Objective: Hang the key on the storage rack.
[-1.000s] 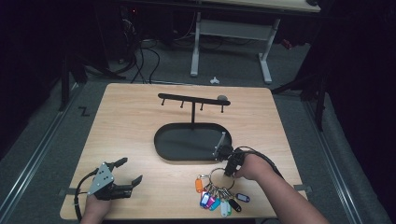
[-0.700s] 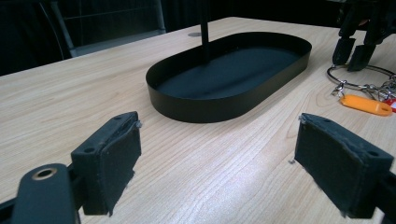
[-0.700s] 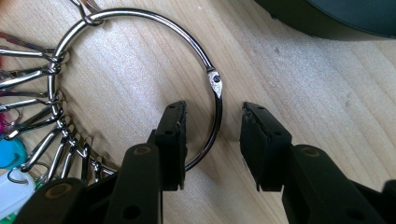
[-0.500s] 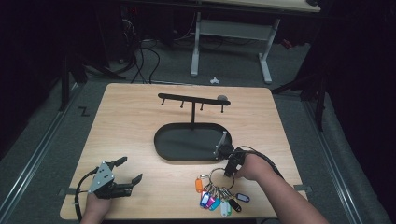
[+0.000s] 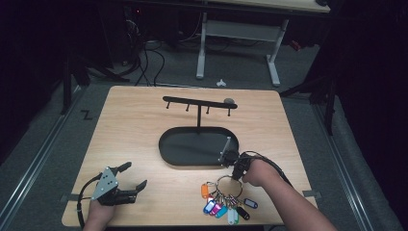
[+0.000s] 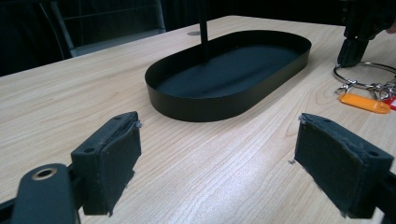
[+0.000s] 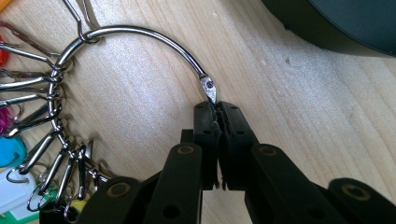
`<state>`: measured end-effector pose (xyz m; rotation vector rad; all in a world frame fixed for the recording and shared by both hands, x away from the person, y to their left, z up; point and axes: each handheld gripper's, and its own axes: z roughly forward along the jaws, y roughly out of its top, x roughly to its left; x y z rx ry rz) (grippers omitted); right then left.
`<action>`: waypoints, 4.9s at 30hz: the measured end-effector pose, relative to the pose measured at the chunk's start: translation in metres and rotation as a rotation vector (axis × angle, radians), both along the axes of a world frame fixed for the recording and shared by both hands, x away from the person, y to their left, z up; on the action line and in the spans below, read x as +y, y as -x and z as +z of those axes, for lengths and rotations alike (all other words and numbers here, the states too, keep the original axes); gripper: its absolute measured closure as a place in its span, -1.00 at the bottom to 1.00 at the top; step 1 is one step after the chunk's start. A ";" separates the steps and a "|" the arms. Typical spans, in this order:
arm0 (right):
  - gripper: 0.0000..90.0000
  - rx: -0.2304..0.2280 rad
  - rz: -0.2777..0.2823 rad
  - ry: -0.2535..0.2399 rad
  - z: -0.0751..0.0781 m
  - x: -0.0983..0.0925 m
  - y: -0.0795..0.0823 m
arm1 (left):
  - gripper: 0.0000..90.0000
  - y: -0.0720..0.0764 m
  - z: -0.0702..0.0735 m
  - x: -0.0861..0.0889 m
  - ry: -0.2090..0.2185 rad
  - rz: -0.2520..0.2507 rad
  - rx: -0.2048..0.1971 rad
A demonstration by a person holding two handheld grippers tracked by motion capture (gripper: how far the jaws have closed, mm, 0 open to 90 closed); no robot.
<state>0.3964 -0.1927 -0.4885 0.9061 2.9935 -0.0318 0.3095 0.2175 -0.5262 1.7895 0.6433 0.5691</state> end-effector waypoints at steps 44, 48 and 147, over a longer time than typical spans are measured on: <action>0.95 -0.157 -0.119 -0.137 0.158 -0.036 0.005 | -0.67 -0.003 0.000 0.000 0.006 0.007 0.017; 0.95 -0.181 -0.109 -0.137 0.171 -0.034 0.004 | -0.67 -0.002 0.000 0.000 0.008 0.006 0.013; 0.67 -0.274 -0.248 -0.204 0.191 0.003 -0.082 | -0.67 0.000 0.000 0.000 0.008 -0.008 0.001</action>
